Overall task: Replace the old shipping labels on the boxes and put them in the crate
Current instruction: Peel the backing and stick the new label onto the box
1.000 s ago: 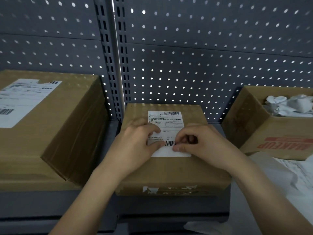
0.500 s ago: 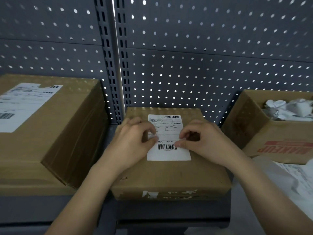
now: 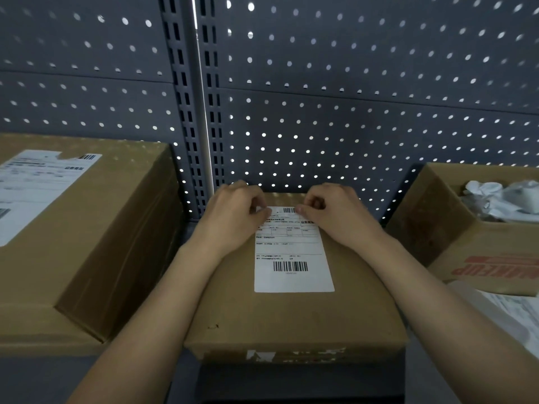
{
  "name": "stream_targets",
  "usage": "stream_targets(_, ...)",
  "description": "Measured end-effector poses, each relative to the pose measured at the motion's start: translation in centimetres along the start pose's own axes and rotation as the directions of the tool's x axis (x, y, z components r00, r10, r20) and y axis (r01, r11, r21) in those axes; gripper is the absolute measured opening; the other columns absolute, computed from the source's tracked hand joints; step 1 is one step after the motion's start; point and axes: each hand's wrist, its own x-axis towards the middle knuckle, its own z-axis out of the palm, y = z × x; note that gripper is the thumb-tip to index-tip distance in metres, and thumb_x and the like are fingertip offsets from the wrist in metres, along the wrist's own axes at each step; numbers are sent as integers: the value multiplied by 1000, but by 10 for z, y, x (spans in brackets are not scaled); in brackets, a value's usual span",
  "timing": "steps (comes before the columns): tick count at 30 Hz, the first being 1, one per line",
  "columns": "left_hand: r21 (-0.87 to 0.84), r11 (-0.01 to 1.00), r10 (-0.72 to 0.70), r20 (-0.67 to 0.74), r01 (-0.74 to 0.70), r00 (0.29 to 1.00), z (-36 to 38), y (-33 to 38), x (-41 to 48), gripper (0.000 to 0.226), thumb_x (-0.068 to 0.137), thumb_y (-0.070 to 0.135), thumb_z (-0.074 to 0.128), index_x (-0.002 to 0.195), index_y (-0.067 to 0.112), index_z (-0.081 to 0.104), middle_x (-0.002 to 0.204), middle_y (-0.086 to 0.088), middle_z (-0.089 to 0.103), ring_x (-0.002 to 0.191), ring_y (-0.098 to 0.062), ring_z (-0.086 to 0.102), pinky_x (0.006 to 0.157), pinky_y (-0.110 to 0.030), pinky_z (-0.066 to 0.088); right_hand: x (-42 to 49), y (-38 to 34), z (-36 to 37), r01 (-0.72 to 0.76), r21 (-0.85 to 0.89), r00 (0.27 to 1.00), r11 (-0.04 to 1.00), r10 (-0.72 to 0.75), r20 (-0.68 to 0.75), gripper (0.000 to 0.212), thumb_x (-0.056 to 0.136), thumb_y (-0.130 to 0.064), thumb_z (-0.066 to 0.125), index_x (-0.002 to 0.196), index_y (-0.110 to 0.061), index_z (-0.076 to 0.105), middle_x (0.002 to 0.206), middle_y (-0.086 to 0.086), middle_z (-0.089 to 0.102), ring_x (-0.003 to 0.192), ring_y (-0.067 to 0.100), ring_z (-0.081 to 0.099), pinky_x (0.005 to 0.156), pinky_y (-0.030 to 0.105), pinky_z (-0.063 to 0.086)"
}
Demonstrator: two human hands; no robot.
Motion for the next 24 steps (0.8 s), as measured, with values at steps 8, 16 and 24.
stream_targets(8, -40, 996, -85, -96, 82, 992, 11, -2, 9, 12, 82, 33, 69, 82, 22, 63, 80, 7, 58, 84, -18, 56, 78, -34, 47, 6, 0, 5, -94, -2, 994, 996, 94, -47, 28, 80, -47, 71, 70, -24, 61, 65, -10, 58, 63, 5, 52, 57, 25, 41)
stream_targets(16, -5, 999, -50, -120, 49, 991, 17, -5, 10, 25, 80, 51, 65, 78, 28, 58, 74, 14, 51, 78, -17, 54, 84, -31, 40, 14, -2, 15, -117, -112, 991, 987, 108, -84, 51, 77, -62, 63, 57, -18, 48, 65, -7, 54, 65, 12, 51, 56, 29, 31)
stream_targets(24, -34, 997, -68, -117, 64, 991, 14, -6, 8, 15, 85, 40, 66, 84, 25, 62, 75, 12, 54, 83, -21, 55, 77, -33, 42, 11, 5, 15, -129, 28, 982, 991, 131, -136, 43, 82, -39, 72, 56, -11, 53, 55, 3, 54, 57, 17, 51, 58, 30, 40)
